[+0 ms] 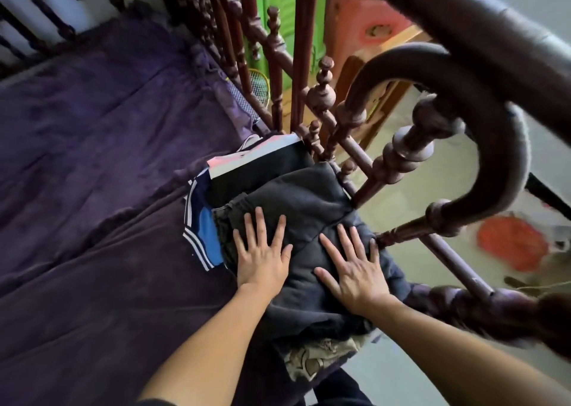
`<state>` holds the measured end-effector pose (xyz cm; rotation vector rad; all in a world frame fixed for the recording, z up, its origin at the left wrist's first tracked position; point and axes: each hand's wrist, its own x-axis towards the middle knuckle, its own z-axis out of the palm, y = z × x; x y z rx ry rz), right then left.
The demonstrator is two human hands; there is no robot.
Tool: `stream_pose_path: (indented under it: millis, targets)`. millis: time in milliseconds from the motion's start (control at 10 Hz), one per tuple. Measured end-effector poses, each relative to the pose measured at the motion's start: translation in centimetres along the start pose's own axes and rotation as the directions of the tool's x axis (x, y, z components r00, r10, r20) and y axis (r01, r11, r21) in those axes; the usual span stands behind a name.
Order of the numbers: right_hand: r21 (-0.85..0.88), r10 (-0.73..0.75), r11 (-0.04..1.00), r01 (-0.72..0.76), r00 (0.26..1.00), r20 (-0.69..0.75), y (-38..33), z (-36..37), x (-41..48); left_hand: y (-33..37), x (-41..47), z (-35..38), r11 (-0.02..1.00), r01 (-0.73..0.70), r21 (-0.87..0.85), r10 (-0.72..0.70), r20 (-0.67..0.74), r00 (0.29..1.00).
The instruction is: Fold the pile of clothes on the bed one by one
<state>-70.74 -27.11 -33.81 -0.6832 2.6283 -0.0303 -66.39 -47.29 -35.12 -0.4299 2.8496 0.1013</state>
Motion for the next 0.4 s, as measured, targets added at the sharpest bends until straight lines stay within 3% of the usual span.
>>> stream_pose_path:
  millis: [100,200,300,400]
  targets:
    - [0.074,0.014,0.997,-0.023,0.992,0.128,-0.7,-4.4,-0.5,0.1,-0.5,-1.3,1.0,-0.019,-0.011,0.02,0.032,0.999]
    - [0.345,0.034,0.938,-0.038,0.999,0.018,-2.0,-11.6,-1.8,0.3,-1.1,-2.8,0.999,-0.022,-0.042,0.024,0.07,0.997]
    - [0.54,0.047,0.828,0.151,0.941,-0.336,-4.1,-19.7,-5.0,0.8,-1.5,-5.0,0.999,-0.021,-0.031,0.026,0.164,0.986]
    - [0.581,0.089,0.654,0.484,0.714,-0.694,-6.0,-27.9,-9.5,1.3,-0.5,-8.9,0.998,-0.051,-0.024,0.054,0.162,0.985]
